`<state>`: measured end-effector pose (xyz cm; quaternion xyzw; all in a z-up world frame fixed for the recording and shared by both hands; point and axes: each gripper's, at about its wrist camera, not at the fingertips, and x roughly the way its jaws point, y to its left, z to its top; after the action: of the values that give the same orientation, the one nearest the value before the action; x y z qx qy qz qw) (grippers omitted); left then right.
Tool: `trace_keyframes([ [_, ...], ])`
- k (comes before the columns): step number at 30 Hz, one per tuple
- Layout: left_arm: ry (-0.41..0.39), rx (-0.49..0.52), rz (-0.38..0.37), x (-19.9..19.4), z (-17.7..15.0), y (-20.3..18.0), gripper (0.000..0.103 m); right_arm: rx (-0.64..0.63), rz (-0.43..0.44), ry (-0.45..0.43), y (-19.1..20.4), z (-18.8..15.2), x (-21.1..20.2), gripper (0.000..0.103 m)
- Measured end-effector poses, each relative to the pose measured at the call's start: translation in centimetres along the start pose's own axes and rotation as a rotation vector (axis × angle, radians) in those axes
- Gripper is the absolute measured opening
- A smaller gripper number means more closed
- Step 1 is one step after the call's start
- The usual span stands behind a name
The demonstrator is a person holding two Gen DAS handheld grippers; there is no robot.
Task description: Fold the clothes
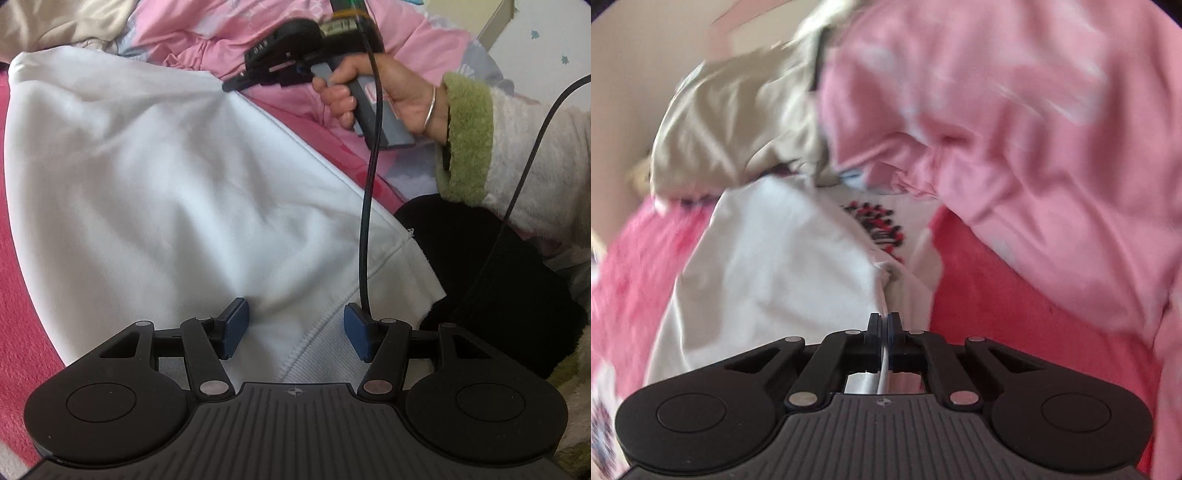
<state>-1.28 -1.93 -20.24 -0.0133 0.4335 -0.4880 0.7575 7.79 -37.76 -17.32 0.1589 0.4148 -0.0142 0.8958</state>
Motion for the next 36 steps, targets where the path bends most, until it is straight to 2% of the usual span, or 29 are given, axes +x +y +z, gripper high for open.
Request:
trace_keyframes([
  [4,-0.005,-0.018,-0.011,0.0,0.0,0.3,0.057,0.055,0.011,0.014,-1.4,-0.3,0.9,0.005],
  [5,-0.005,-0.017,-0.008,-0.1,0.0,0.2,0.057,0.042,0.002,0.007,-1.3,-0.2,0.5,0.013],
  [7,-0.008,-0.019,-0.003,-0.1,0.0,0.1,0.057,0.007,-0.016,-0.011,-0.8,0.1,-0.9,0.015],
  [9,-0.011,-0.029,0.004,-0.1,0.0,0.1,0.058,-0.038,0.023,-0.002,-0.3,0.4,-2.7,0.015],
  [11,-0.014,-0.037,0.010,-0.1,0.0,0.0,0.058,-0.106,0.128,0.072,0.4,0.3,-3.7,0.015],
  [12,-0.014,-0.037,0.012,-0.1,0.0,-0.1,0.058,-0.163,0.134,0.128,1.0,-0.1,-3.6,0.015],
  [14,-0.016,-0.038,0.017,-0.1,0.1,-0.2,0.058,-0.289,0.087,0.236,2.0,-1.5,-2.9,0.007],
  [15,-0.017,-0.037,0.021,-0.1,0.1,-0.3,0.058,-0.337,0.031,0.266,2.2,-2.1,-2.5,0.002],
  [17,-0.020,-0.035,0.031,-0.3,0.1,-0.5,0.058,-0.341,-0.062,0.246,1.6,-2.3,-2.5,0.020],
  [18,-0.024,-0.032,0.038,-0.4,0.1,-0.6,0.058,-0.318,-0.077,0.224,1.5,-2.0,-3.2,0.017],
  [19,-0.030,-0.025,0.047,-0.6,0.1,-0.7,0.058,-0.309,-0.060,0.202,1.6,-1.8,-4.1,0.017],
  [21,-0.048,-0.022,0.053,-1.2,0.0,-0.8,0.058,-0.340,0.056,0.192,2.4,-1.8,-6.2,0.017],
  [23,-0.037,-0.031,0.048,-1.1,-0.3,-0.8,0.058,-0.407,0.177,0.240,3.6,-2.6,-7.5,0.019],
  [24,-0.025,-0.037,0.043,-0.9,-0.4,-0.8,0.058,-0.460,0.190,0.268,4.3,-3.5,-7.7,0.021],
  [25,-0.012,-0.043,0.039,-0.8,-0.6,-0.8,0.057,-0.511,0.155,0.302,4.8,-4.5,-7.3,0.027],
  [27,-0.009,-0.035,0.041,-1.2,-0.6,-0.9,0.057,-0.584,0.028,0.361,5.2,-6.4,-5.8,0.028],
  [30,-0.018,-0.008,0.051,-2.3,-0.4,-1.0,0.058,-0.613,-0.020,0.306,6.0,-6.8,-6.6,0.028],
  [33,-0.045,-0.015,0.073,-3.4,0.3,-0.5,0.058,-0.642,0.039,0.134,8.2,-5.3,-8.8,0.028],
  [36,-0.078,-0.079,0.125,-3.7,1.9,1.3,0.058,-0.629,0.063,0.058,10.8,-3.3,-7.4,0.027],
])
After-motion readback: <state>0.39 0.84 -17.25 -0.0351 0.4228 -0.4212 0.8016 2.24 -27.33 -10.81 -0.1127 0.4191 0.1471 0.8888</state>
